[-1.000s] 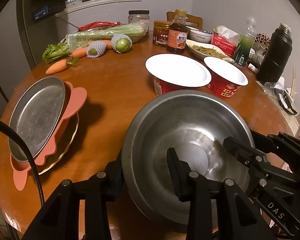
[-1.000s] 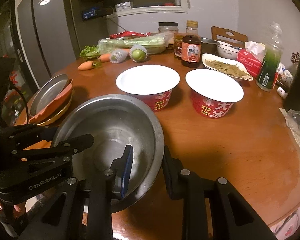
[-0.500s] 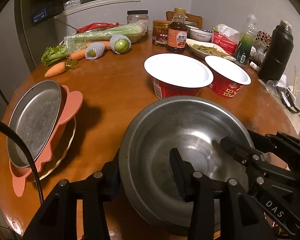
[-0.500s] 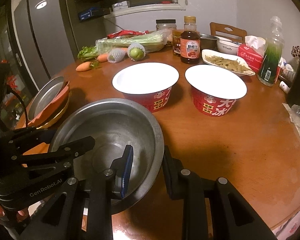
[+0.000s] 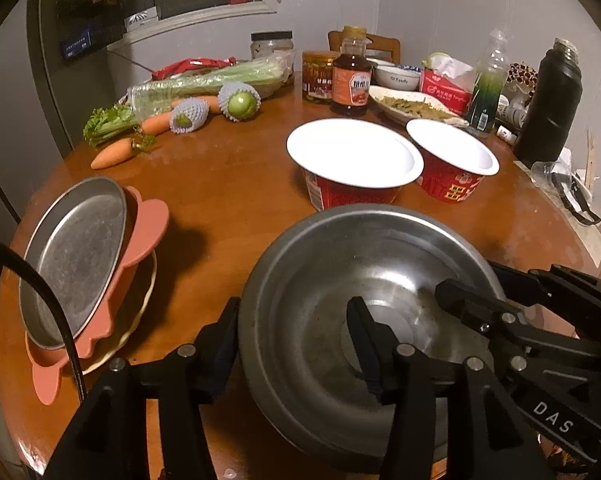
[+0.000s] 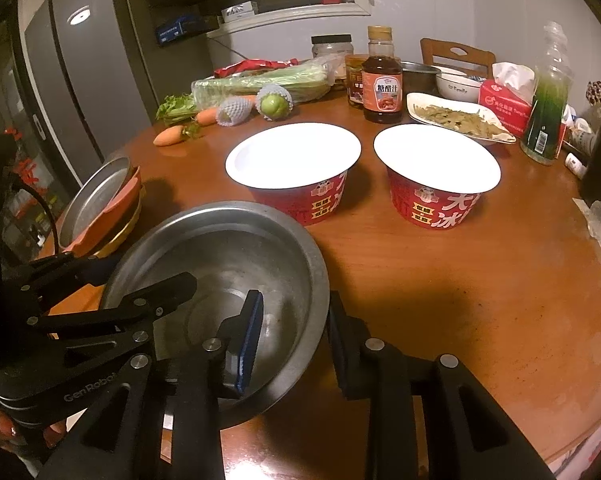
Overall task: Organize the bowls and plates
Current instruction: 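Carry the steel bowl with the left tool and set it down, then grip the rim of a red-and-white paper bowl with the left tool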
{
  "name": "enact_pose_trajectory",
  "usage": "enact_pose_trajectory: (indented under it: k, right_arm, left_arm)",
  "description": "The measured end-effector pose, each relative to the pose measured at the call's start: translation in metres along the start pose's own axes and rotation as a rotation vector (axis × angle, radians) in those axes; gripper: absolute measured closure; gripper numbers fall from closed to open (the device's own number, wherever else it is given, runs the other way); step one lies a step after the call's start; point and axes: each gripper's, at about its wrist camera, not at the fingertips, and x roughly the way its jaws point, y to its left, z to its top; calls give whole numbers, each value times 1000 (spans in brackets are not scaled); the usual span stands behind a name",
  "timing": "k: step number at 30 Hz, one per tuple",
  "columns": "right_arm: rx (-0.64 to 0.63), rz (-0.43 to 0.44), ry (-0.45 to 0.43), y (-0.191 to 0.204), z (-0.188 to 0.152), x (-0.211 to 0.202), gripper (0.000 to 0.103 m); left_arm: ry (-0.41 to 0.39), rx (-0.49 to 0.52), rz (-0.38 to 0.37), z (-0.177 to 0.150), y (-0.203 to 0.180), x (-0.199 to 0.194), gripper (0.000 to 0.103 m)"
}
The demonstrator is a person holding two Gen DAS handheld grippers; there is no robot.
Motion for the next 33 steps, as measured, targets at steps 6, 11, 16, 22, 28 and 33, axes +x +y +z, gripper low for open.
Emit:
enact_pose_trajectory:
  k: [6,11,16,22,28,33]
  right_arm:
    - [-3,-17,-18,1,2,-4,66]
    - [10,-22,-38,-2,5,-11,66]
    - [30,-14,-64,-8,12,-18,65]
    - [58,0,-78,-15,26,-17,65]
    - [106,41,-76,-22,40,-12,65]
    - [119,53,-62,-25,52,-6,65]
  left_arm:
    - [-13,-6,2,2,2,-4,48]
    - [-30,-10,9,6,5,-10,46]
    - [-52,-16,9,13,8,-16,45]
    - [-61,-20,15,27,10,-17,44]
    - [-48,-24,19,43,11,-11,44]
    - [-45,-32,25,57,13,-6,44]
